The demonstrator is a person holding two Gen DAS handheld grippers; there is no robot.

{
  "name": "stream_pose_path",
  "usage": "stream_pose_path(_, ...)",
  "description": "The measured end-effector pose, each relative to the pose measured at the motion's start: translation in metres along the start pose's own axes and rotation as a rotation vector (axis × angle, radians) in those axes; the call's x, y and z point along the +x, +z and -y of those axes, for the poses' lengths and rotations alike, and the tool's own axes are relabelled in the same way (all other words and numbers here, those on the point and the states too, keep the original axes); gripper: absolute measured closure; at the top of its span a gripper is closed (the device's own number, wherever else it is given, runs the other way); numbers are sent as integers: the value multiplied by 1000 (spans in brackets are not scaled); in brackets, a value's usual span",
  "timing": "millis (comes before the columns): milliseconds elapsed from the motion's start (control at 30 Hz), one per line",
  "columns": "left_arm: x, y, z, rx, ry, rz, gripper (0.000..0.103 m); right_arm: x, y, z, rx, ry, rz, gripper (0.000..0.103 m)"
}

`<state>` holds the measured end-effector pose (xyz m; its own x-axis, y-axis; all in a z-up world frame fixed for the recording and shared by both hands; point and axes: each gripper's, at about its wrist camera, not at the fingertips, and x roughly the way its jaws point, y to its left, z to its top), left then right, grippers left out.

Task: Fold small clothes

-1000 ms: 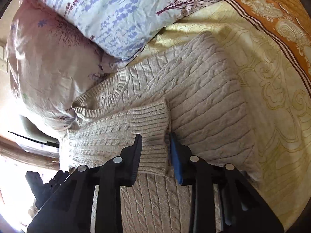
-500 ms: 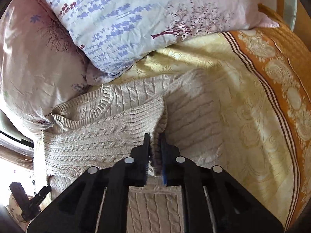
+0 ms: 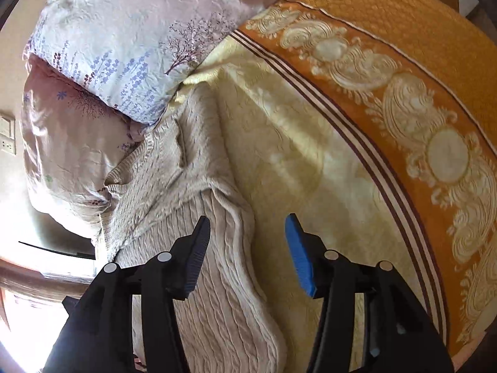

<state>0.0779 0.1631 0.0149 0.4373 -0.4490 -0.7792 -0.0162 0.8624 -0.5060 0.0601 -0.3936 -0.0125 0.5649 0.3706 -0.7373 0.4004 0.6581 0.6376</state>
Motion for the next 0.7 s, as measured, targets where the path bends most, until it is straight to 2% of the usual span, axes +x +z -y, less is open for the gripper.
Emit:
stream_pose_path(200,-12,-25,-5,-39,-54,-3,42,2,-29,8,-17,61,-89,51)
stream_pose_path(467,-25,-59,-8,-87,-152,-34,43,7,-62,11,-31,145,-168,60)
stream_pose_path(567,-26,-70,-9,-106,-187,-54,48,3,-70,18,-21,152,-181,66)
stream_pose_path(700,-24,-82,-7,-110,-234,-101,51,-4,-78,24,-39,157,-228,68)
